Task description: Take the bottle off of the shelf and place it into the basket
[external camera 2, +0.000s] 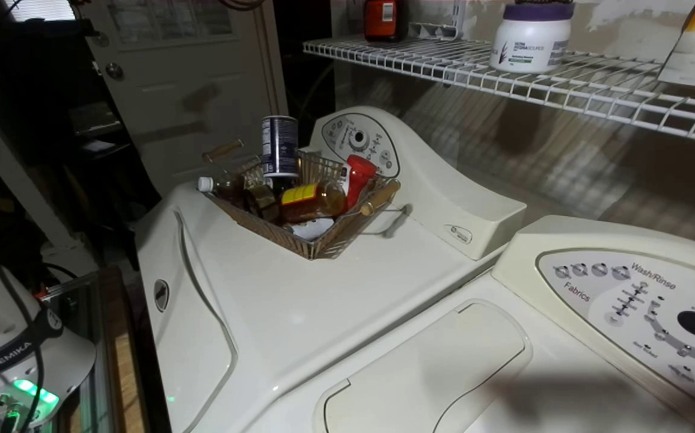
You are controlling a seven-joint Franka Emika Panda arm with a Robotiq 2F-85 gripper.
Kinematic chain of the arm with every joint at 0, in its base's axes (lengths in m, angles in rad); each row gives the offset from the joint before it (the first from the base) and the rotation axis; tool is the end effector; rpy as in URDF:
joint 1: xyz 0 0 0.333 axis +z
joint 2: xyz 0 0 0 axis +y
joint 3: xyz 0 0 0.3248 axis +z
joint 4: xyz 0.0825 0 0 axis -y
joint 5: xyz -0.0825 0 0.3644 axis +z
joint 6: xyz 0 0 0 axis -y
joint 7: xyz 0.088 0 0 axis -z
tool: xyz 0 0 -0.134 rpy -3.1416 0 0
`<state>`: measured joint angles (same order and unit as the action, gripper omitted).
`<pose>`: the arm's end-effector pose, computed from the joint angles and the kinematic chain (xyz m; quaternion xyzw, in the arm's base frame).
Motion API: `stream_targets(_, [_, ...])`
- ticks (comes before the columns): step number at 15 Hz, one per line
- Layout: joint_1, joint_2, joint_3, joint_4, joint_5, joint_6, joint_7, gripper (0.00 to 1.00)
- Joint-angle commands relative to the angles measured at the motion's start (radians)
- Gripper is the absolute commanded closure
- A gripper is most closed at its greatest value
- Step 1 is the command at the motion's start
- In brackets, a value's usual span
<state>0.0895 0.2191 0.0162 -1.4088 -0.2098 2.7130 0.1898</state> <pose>0.6750 0.0751 0.7084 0.8535 0.0222 0.5205 0.0085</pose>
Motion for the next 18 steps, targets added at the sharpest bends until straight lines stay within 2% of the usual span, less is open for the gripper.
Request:
stream_targets(1, [0.030, -0.108, -0.021, -0.095, -0.085, 0.011, 0.077, 0.81])
stream_targets(4, [0.031, -0.186, -0.014, -0.171, -0.121, -0.004, 0.082, 0.81])
stream_targets(8, [0.018, -0.307, -0.003, -0.291, -0.079, -0.038, 0.038, 0.81])
stream_targets(13, [-0.014, -0.433, 0.023, -0.421, -0.026, -0.134, 0.003, 0.81])
stream_targets(18, [-0.032, -0.500, 0.018, -0.520, 0.020, -0.206, -0.018, 0.81])
